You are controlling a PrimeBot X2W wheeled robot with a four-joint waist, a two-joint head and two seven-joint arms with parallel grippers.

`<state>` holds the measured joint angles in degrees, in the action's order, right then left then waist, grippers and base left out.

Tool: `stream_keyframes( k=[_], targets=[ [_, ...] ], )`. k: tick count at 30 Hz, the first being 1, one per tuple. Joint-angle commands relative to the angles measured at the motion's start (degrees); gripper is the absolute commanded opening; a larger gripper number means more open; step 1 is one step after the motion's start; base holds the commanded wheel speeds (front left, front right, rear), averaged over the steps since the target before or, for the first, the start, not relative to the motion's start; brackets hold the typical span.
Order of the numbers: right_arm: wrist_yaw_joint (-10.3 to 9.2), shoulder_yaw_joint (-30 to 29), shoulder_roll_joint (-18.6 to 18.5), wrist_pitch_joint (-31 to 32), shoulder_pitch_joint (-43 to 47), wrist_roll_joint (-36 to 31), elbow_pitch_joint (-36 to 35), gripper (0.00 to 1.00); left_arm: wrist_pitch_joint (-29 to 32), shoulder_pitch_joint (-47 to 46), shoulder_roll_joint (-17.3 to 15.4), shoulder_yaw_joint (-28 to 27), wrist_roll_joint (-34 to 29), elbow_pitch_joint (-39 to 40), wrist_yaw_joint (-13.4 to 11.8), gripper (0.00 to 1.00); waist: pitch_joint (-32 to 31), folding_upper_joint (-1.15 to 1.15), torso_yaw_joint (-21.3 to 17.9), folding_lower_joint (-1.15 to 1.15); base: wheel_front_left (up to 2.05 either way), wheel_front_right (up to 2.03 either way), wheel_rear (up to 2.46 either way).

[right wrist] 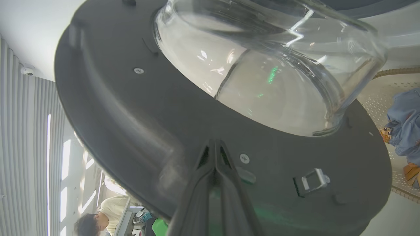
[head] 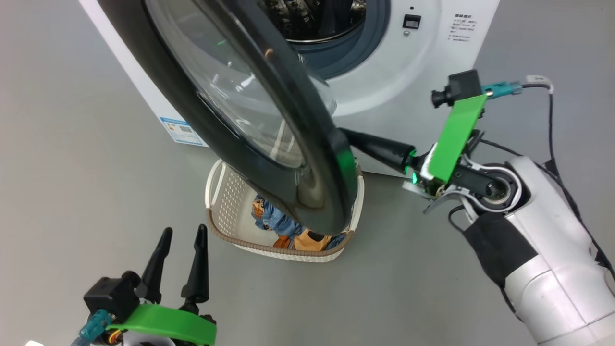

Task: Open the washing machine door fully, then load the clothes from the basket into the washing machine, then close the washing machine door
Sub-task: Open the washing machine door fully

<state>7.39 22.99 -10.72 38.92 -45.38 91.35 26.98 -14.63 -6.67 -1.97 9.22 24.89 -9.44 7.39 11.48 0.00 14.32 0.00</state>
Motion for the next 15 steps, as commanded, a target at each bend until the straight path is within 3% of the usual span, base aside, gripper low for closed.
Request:
stream_keyframes(
  k=[1,15],
  targets=[
    [0.10,1.41,2.30,0.82,1.62,-0.55,-2.28,0.00,-0.37,-0.14,-0.91,-1.96,-0.62,1.63,0.10,1.00,0.09,0.00,0.28,0.00,0.00,0.00,0.00],
    [0.10,5.20,5.24,3.14,4.69,-0.83,-5.77,0.00,-0.37,0.01,-0.91,-2.00,-0.34,1.58,0.10,1.00,-0.55,0.00,1.73,0.00,0.00,0.00,0.00]
  ],
)
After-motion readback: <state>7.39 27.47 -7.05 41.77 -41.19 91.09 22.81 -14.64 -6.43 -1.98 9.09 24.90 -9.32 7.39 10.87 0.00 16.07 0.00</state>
